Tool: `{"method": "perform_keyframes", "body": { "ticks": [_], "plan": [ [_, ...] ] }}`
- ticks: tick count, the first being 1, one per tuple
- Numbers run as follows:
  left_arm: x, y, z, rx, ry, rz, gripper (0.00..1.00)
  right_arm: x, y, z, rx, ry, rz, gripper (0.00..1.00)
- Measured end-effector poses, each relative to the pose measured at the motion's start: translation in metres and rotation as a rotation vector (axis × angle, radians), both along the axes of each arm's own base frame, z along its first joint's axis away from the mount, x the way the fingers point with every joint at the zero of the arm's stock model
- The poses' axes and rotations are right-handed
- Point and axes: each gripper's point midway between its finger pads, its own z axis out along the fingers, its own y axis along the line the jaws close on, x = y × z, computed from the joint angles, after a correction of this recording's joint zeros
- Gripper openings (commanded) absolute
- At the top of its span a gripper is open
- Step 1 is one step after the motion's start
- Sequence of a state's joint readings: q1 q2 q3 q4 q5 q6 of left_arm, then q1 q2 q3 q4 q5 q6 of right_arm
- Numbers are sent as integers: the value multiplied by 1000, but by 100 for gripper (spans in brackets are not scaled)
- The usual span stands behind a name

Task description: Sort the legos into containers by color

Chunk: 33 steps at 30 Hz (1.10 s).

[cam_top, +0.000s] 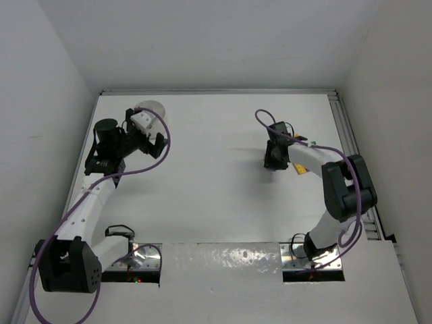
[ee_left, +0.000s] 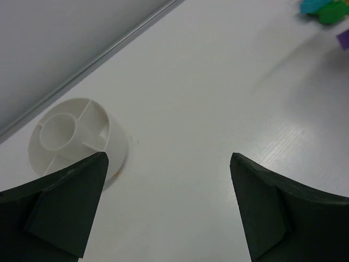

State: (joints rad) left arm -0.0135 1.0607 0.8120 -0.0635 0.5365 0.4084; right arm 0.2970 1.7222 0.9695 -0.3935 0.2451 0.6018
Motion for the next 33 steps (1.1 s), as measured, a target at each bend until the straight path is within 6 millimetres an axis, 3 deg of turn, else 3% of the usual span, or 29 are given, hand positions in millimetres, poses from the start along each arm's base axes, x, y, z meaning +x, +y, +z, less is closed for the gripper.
{"method": "perform_keyframes", "body": {
  "ticks": [3, 10, 14, 18, 22, 24, 28, 33],
  "plan": [
    [-10, -16, 2, 43, -52, -145, 96, 0, 41, 27, 120, -59, 183, 0],
    [-33, -69, -15, 158, -101, -411, 100, -12, 175, 107, 418, -231, 602, 0],
    [-47, -100, -30, 207, -99, -541, 99, -14, 221, 143, 521, -304, 727, 0],
    [-54, -114, -38, 241, -113, -606, 95, -19, 242, 154, 561, -317, 784, 0],
    [-53, -121, -36, 257, -146, -630, 80, -31, 253, 149, 576, -288, 826, 0],
    [-52, -124, -33, 265, -178, -641, 72, -34, 256, 147, 582, -276, 837, 0],
    [-53, -129, -30, 291, -223, -672, 66, -38, 259, 147, 589, -266, 849, 0],
    [-53, -132, -41, 312, -211, -704, 57, -38, 259, 147, 587, -267, 851, 0]
  ]
}}
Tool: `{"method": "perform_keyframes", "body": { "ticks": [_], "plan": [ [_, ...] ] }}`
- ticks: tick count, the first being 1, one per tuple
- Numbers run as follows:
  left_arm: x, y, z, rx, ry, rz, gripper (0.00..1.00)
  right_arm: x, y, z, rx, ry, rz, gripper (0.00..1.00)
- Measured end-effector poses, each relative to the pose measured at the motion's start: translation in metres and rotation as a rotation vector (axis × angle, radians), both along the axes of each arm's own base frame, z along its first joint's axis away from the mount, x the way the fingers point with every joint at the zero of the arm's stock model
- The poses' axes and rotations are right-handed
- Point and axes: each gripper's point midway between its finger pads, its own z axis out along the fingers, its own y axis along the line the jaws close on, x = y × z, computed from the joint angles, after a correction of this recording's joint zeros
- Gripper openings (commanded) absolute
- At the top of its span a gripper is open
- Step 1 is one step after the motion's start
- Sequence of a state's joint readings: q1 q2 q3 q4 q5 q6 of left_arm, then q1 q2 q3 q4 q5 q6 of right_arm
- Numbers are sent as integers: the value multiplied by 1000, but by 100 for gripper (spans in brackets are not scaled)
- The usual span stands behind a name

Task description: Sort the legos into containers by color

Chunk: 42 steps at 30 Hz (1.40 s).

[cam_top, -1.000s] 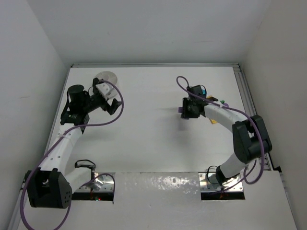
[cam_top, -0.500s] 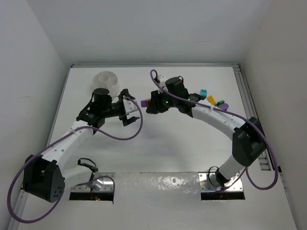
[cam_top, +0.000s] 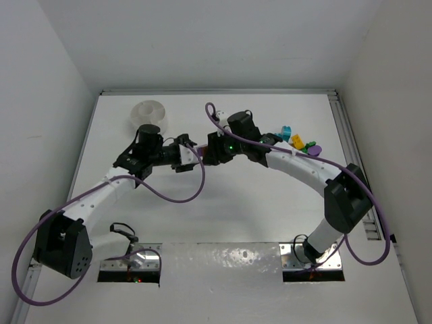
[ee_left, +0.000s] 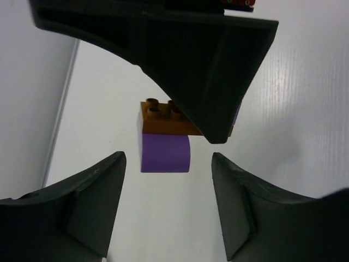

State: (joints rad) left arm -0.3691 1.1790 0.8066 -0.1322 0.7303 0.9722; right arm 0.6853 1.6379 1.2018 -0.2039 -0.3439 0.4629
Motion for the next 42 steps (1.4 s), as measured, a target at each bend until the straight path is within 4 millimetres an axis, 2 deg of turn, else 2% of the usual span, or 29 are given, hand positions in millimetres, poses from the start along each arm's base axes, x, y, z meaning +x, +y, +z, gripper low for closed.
{"method": "perform_keyframes", "body": {
  "ticks": [2, 4, 5, 8, 11, 12, 13, 14, 21, 25, 27, 29, 32, 35, 38, 42],
  "plan": [
    [-1, 0, -7, 15, 19, -5, 51, 0, 0, 0, 0, 0, 0, 0],
    [-1, 0, -12, 25, 29, -9, 40, -1, 0, -1, -3, 3, 1, 0],
    [0, 0, -12, 27, 23, -8, 36, -2, -1, -2, -7, 9, 5, 0],
    [1, 0, -10, 24, 26, 3, 32, -4, 0, -2, -10, 9, 7, 0],
    [1, 0, -10, 22, 29, 7, 19, -3, 0, -2, -10, 8, 7, 0],
    [1, 0, -10, 21, 31, 8, 17, -3, 0, -2, -10, 8, 6, 0],
    [1, 0, -10, 22, 32, 10, 12, -3, 0, -2, -10, 8, 6, 0],
    [1, -1, -10, 23, 34, 12, 0, -3, 0, -2, -10, 8, 6, 0],
    [6, 2, -12, 34, 48, 66, 0, 0, -2, -3, -16, 3, -16, 0],
    [16, 10, -22, 76, 77, 159, 0, 7, -9, -7, -10, 17, -55, 0],
    [27, 23, -32, 106, 116, 244, 0, 16, -20, -8, -1, 34, -101, 0],
    [36, 42, -42, 124, 172, 342, 0, 33, -39, -6, 10, 46, -177, 0],
    [45, 67, -48, 125, 239, 455, 0, 55, -65, -4, 11, 42, -279, 0],
    [54, 80, -39, 96, 285, 546, 0, 64, -75, -2, 7, 30, -318, 0],
    [65, 91, -24, 56, 341, 619, 0, 61, -72, -3, 6, 29, -310, 0],
    [80, 115, -3, 46, 340, 677, 0, 56, -68, -8, 9, 36, -291, 0]
  ]
}}
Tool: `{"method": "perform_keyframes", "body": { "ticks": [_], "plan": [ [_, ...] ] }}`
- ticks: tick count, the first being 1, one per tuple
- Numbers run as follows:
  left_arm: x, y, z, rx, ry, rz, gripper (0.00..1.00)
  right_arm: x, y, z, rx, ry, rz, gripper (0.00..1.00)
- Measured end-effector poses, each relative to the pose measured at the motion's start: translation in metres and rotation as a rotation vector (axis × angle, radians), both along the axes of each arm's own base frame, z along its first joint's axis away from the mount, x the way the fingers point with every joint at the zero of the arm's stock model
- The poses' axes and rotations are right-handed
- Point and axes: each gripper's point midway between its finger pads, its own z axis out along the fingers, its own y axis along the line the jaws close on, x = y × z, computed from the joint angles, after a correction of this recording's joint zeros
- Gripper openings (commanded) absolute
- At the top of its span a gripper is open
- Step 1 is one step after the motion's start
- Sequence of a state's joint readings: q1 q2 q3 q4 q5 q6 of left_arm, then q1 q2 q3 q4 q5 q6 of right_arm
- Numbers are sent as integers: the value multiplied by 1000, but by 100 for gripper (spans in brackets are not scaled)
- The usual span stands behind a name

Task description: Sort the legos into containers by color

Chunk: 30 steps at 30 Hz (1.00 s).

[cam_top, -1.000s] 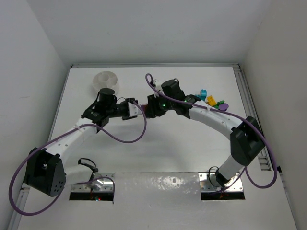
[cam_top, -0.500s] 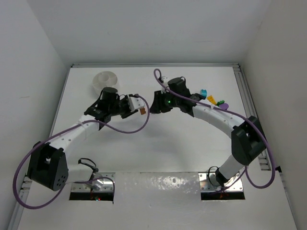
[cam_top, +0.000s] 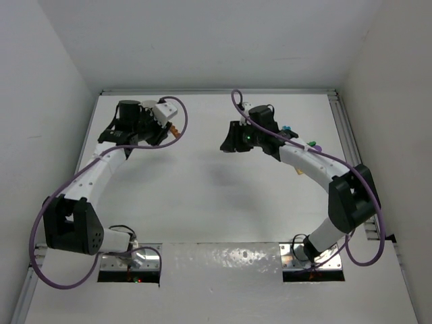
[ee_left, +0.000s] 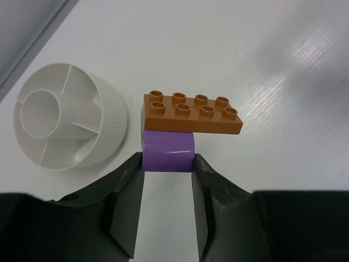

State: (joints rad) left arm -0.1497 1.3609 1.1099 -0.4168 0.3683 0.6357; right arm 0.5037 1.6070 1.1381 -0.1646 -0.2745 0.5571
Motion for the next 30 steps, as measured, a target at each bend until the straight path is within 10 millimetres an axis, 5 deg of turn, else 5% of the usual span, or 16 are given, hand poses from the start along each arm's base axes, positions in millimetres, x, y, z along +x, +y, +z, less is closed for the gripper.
{"method": "perform_keyframes", "body": {
  "ticks": [7, 22, 30],
  "plan": [
    [-8, 2, 13, -6, -39, -9, 0, 2, 8, 9, 4, -30, 45, 0],
    [6, 27, -2, 5, -14, 168, 0, 3, 3, 8, -35, -43, 17, 0],
    [-8, 0, 1, 4, -21, -52, 0, -11, 9, 0, -106, -58, 80, 0]
  ]
}}
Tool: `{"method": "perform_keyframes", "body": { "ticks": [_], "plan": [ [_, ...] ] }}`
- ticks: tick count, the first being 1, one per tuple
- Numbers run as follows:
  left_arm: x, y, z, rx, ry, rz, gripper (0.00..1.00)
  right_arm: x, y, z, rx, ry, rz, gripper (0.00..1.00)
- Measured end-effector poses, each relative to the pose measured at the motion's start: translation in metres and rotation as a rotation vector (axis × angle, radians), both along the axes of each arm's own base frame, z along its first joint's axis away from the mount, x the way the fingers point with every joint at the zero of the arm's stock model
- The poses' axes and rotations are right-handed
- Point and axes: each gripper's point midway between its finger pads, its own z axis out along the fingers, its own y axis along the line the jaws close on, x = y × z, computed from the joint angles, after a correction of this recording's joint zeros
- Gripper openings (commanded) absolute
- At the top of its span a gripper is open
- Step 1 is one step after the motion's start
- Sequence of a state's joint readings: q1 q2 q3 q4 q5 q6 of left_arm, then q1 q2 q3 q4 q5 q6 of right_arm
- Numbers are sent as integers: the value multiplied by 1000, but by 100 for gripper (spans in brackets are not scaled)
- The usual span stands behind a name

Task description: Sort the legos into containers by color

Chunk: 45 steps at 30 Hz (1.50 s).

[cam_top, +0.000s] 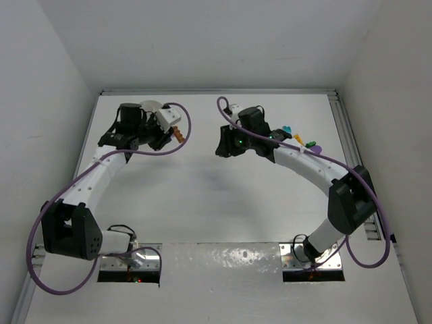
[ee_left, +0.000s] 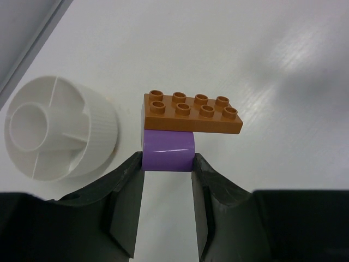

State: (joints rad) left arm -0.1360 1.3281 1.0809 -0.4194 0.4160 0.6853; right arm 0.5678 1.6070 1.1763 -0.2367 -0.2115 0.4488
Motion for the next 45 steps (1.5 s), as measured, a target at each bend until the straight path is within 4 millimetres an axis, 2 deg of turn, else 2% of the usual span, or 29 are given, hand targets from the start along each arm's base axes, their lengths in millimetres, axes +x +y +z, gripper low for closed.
{"method": "perform_keyframes", "body": {
  "ticks": [2, 4, 6, 10, 16, 18, 23, 26, 29, 32, 39, 45],
  "plan": [
    [-9, -16, 5, -4, -16, -80, 0, -11, 16, 8, -10, -22, 64, 0],
    [-17, -29, 9, -15, -31, -135, 0, -17, 36, 26, 15, -60, 117, 0],
    [-22, -39, 10, -25, -31, -169, 0, -18, 48, 40, 38, -101, 146, 0],
    [-26, -38, 3, -8, -23, -185, 0, -13, 47, 45, 42, -115, 133, 0],
    [-45, -35, -28, 19, 55, -216, 0, -6, 47, 50, 63, -126, 110, 0],
    [-53, -35, -35, 20, 80, -224, 0, -2, 51, 55, 74, -125, 106, 0],
    [-66, -39, -36, 15, 68, -249, 0, 22, 73, 82, 124, -164, 107, 0],
    [-74, -45, -47, 45, 70, -279, 0, 19, 69, 77, 117, -159, 101, 0],
    [-89, -51, -65, 80, 105, -326, 0, 7, 55, 59, 86, -121, 87, 0],
    [-98, -56, -71, 76, 127, -350, 0, -1, 48, 47, 64, -89, 83, 0],
    [-87, -64, -49, 14, 59, -318, 0, -7, 47, 39, 64, -62, 97, 0],
    [-79, -70, -33, -31, 19, -308, 0, -24, 56, 36, 123, -1, 162, 0]
  ]
}}
